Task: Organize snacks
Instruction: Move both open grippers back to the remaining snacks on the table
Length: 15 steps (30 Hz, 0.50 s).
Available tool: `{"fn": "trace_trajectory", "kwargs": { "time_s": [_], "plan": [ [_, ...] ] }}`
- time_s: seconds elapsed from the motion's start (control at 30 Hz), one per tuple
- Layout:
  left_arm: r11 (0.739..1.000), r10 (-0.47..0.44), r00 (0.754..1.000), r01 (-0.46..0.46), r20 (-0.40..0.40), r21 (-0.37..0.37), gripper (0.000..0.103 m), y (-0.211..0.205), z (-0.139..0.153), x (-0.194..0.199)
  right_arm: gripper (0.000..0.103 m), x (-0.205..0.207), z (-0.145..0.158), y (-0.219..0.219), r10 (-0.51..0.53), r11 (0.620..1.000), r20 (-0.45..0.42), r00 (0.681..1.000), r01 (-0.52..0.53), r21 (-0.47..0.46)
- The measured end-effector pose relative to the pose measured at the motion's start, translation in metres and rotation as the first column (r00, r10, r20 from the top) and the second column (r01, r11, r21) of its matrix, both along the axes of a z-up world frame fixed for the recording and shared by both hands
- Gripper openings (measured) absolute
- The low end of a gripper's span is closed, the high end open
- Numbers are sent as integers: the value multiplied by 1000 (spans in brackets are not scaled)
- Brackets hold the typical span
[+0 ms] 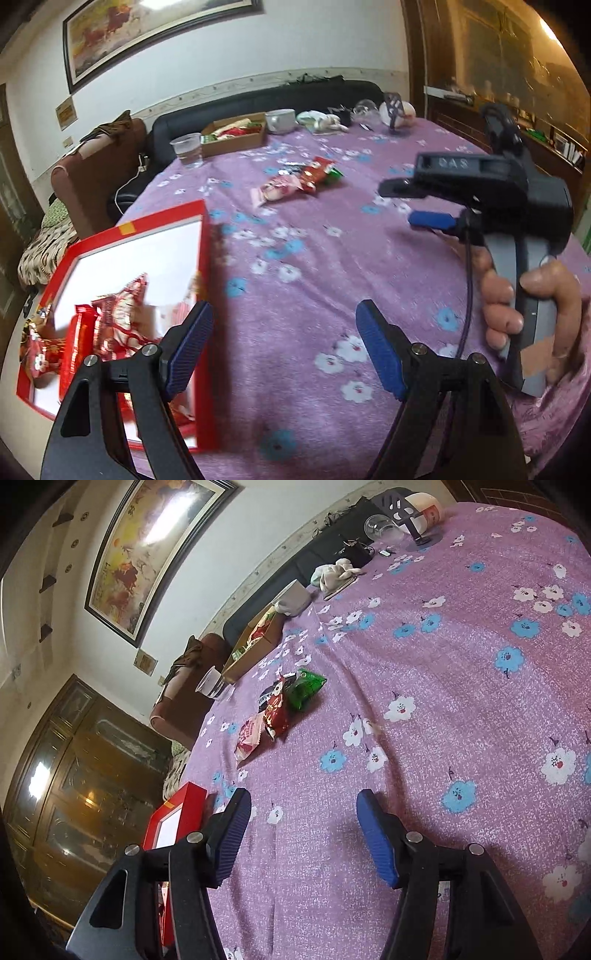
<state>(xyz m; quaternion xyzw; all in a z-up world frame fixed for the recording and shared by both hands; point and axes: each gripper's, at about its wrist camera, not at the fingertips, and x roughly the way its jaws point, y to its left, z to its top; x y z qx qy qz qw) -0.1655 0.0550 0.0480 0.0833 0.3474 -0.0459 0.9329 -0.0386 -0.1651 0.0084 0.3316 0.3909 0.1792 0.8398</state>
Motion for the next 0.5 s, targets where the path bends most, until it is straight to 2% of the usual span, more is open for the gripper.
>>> {"fn": "trace_trajectory", "kwargs": {
  "time_s": [0.5],
  "plan": [
    [999, 41, 999, -41, -9, -7, 80, 9, -3, -1, 63, 1, -4, 0, 0, 1000, -33, 999, 0, 1]
  ]
}}
